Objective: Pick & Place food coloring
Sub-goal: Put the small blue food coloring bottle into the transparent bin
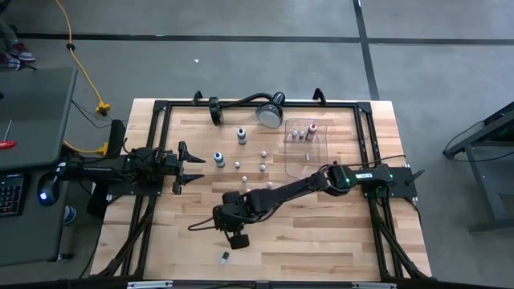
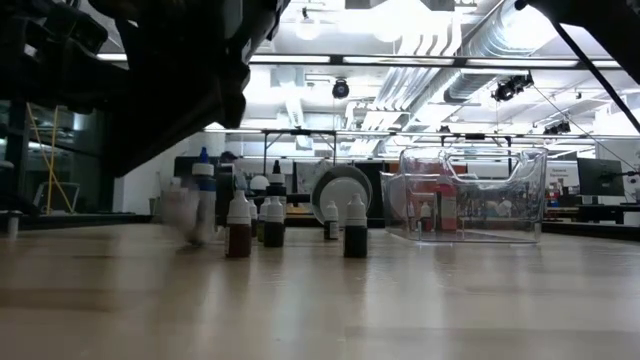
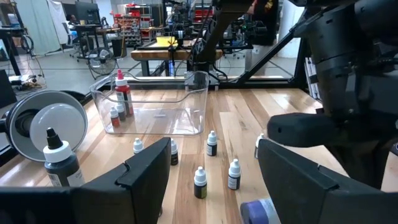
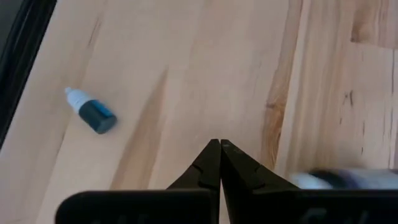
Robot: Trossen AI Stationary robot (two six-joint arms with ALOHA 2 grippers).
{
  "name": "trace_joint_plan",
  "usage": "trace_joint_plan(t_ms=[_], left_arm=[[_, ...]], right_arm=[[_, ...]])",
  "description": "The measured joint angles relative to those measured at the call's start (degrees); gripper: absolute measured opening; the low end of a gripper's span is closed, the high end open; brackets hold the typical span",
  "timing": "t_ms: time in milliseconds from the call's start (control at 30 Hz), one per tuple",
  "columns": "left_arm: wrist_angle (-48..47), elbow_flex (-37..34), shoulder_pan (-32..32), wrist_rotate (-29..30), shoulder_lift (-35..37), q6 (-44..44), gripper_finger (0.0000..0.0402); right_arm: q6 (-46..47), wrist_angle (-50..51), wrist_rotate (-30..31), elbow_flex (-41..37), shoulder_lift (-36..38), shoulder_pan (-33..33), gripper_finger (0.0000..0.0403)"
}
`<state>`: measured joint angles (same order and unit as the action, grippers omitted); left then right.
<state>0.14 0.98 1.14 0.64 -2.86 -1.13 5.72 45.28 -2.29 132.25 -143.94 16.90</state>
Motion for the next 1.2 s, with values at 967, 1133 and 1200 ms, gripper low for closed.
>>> trace_joint_plan(t_ms=[967,1133,1200], left_arm=[[0.0,0.0,0.0,0.0,0.0,0.0,0.0239],[0.0,0.0,0.0,0.0,0.0,0.0,0.0239],[0.0,0.0,0.0,0.0,0.0,0.0,0.0239]], right_arm=[[35.5,0.1,3.0,0.2,3.0,0.0,0.0001],[31.6,0.1,2.1,0.2,3.0,0.1,0.0008],[30.3,-0.1,1.5,0.2,3.0,0.2,0.0013]])
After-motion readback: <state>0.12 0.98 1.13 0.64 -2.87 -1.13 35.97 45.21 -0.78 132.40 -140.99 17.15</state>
